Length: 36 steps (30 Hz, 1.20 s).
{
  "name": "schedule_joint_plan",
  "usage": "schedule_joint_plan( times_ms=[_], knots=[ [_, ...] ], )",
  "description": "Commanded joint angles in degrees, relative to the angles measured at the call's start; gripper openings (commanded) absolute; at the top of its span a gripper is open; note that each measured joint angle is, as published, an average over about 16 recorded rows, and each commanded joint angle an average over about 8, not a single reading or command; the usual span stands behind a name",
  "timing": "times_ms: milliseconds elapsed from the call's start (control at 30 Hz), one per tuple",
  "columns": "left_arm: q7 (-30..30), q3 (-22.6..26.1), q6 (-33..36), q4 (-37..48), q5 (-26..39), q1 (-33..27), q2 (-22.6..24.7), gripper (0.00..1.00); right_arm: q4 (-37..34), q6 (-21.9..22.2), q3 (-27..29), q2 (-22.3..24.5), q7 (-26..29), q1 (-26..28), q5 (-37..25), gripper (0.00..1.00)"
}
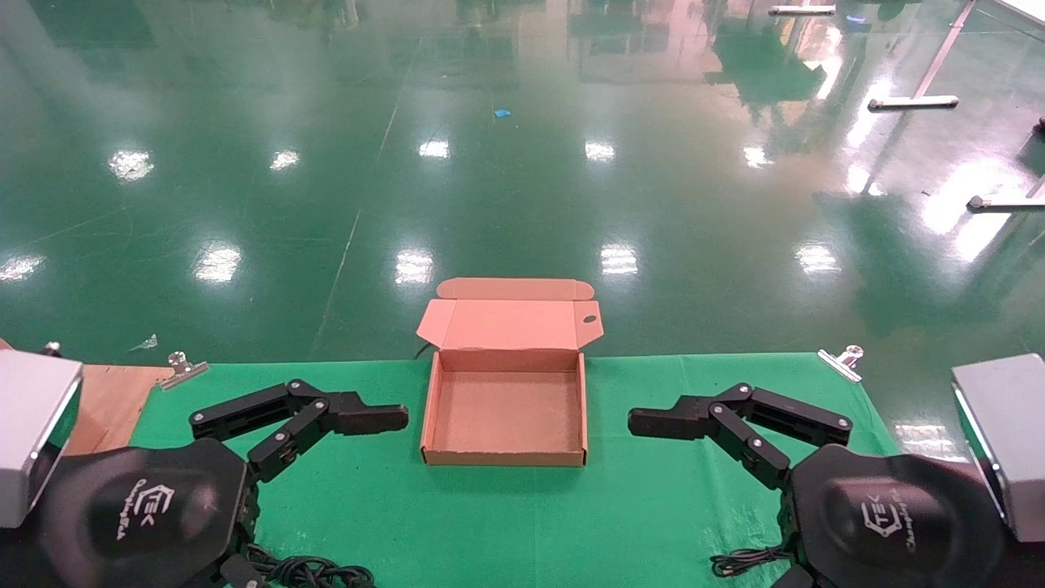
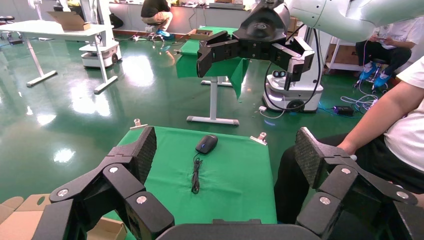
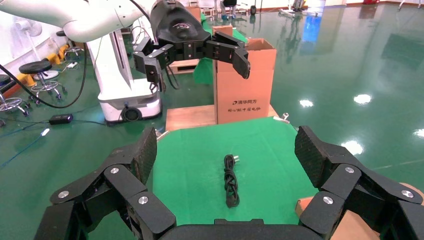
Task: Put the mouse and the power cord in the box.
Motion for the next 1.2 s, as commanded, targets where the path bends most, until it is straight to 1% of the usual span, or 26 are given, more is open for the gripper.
schedule_joint_plan(
  times_ms=[33,1200],
  knots=[
    [0.00,0.00,0.00,0.00,0.00,0.00,0.00,1.00,0.00,0.00,0.00,0.00,0.00,0.00,0.00,1.00],
    [0.11,0.09,-0.09,0.17,0.08,-0.10,0.09,1.00,0.02,-0.03,0.04,0.03,0.02,-0.02,0.02,1.00]
  ],
)
